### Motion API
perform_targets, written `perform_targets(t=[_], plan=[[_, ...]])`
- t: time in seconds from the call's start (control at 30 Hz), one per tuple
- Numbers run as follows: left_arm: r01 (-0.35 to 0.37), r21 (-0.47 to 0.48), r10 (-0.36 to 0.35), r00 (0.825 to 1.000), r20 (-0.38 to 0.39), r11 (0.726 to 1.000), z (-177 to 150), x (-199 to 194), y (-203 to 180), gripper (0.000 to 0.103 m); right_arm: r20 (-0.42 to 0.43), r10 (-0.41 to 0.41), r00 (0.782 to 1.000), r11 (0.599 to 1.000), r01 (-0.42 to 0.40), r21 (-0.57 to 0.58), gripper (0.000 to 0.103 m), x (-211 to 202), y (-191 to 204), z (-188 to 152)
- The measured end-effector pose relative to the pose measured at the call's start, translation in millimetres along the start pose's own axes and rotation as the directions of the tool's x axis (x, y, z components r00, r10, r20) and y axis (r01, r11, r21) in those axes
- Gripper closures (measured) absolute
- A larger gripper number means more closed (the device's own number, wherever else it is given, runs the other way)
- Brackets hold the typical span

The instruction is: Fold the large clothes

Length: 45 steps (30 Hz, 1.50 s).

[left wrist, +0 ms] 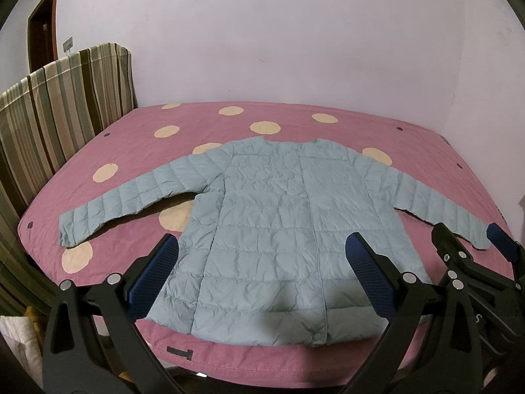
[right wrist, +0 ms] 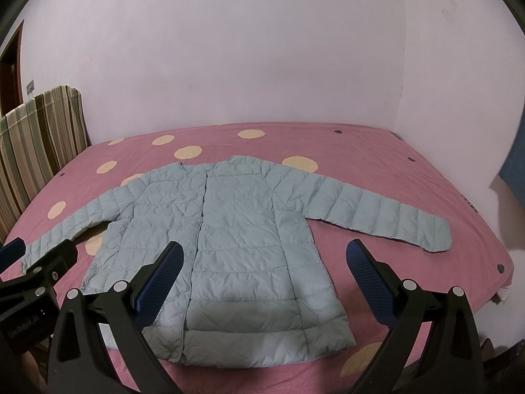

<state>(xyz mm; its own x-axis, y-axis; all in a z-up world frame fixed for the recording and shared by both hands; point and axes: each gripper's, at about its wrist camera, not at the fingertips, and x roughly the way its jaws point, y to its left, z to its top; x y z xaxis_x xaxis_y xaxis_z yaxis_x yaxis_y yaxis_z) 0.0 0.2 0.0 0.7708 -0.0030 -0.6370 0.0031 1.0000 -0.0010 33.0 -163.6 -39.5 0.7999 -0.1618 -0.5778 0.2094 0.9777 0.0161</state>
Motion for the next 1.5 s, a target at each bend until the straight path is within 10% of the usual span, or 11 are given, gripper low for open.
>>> perform_targets(t=[1.5], plan=[[0.0,0.001,0.0,1.0,-0.011,1.0,-3.1,-0.8,0.7,0.002,0.001,-0.005,1.0,1.0,0.005,-0.004,0.004,-1.8,10.0,-0.1]])
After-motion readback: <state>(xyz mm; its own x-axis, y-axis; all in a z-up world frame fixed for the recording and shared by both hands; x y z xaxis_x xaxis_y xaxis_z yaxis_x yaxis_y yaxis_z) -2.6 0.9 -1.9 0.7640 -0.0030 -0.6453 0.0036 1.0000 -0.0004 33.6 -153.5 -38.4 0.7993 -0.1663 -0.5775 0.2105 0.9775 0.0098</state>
